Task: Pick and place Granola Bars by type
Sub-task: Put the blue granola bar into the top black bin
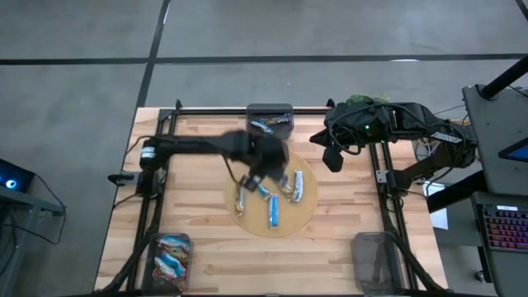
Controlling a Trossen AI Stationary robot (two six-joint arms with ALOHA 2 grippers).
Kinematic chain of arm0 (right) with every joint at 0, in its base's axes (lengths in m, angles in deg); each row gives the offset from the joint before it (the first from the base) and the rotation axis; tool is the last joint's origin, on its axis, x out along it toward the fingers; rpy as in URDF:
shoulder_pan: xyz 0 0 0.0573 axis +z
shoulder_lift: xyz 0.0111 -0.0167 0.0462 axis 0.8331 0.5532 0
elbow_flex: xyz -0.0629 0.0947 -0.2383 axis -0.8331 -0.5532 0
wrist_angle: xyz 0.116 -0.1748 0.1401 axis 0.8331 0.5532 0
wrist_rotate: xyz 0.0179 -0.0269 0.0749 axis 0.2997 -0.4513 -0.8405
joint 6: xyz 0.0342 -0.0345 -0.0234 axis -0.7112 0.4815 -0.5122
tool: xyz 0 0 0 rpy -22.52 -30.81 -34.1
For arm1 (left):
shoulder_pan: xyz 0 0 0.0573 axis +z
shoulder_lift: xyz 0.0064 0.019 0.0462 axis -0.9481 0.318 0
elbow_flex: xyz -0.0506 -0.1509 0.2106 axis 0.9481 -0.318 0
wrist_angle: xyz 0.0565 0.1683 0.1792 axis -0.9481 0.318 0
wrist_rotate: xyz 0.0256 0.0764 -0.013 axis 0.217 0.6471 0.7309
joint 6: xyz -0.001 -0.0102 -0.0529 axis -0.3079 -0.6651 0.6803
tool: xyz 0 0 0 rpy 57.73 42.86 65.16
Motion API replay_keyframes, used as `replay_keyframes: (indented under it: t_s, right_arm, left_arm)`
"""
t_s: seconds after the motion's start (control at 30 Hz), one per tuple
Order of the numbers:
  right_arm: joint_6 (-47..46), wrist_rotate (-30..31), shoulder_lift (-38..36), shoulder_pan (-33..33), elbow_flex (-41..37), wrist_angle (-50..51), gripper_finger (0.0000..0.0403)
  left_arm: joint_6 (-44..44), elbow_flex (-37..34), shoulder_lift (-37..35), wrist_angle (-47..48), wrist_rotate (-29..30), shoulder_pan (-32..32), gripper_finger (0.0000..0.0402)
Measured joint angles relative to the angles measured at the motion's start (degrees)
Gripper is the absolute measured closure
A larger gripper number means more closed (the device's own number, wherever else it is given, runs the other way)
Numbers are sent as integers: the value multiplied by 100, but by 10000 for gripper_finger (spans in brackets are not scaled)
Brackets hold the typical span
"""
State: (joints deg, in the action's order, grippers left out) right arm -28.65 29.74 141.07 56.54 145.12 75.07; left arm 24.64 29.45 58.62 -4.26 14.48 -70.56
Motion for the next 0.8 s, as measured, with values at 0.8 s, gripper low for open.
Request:
replay_keyframes:
  t_s: [0.8]
  right_arm:
    - [0, 149, 0, 0, 0, 2, 394]
  left_arm:
    - [1706, -624, -167, -2571, -1168, 3340, 367]
